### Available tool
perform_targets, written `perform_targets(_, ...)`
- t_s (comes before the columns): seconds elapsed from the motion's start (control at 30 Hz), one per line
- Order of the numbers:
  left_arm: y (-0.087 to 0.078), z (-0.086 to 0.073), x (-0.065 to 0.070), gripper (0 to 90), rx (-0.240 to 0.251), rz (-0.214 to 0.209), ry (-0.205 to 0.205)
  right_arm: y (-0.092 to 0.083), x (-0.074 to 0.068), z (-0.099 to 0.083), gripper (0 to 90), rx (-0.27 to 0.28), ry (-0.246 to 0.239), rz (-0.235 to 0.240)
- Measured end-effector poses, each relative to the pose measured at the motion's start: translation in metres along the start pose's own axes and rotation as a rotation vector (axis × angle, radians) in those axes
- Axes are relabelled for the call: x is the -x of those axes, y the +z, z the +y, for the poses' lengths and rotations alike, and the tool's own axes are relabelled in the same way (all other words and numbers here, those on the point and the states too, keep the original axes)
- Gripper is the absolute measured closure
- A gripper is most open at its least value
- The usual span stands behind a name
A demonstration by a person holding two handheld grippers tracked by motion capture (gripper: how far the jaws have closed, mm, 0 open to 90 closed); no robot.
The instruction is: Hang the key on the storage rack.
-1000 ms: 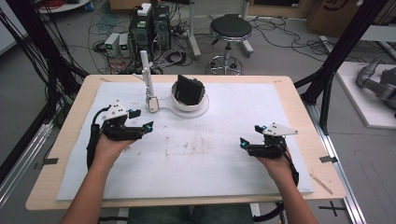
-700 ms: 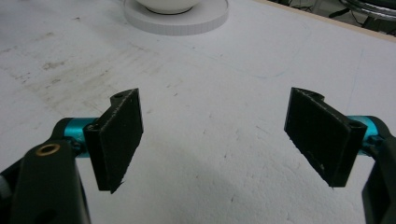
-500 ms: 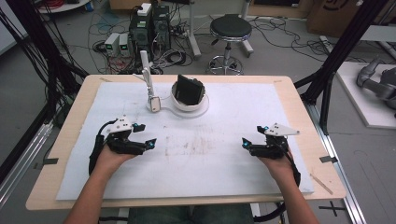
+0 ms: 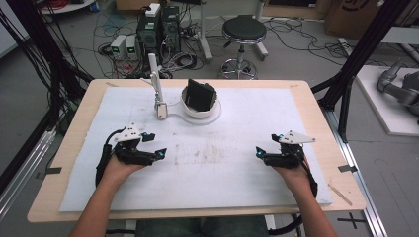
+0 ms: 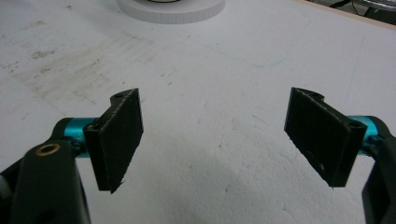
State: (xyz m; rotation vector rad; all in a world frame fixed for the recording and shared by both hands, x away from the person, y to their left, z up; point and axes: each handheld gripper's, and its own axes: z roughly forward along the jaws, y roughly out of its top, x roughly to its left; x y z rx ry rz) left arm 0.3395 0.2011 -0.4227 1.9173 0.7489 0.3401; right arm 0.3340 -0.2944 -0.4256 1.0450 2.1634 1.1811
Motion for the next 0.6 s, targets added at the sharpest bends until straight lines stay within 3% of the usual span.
perform_targets(0.6, -0.0008, -0.0003, -0.0019, 22.7, 0.005, 0.004, -0.024, 0.0019, -0.0025, -0.0006, 19.7, -0.013, -0.012, 0.005)
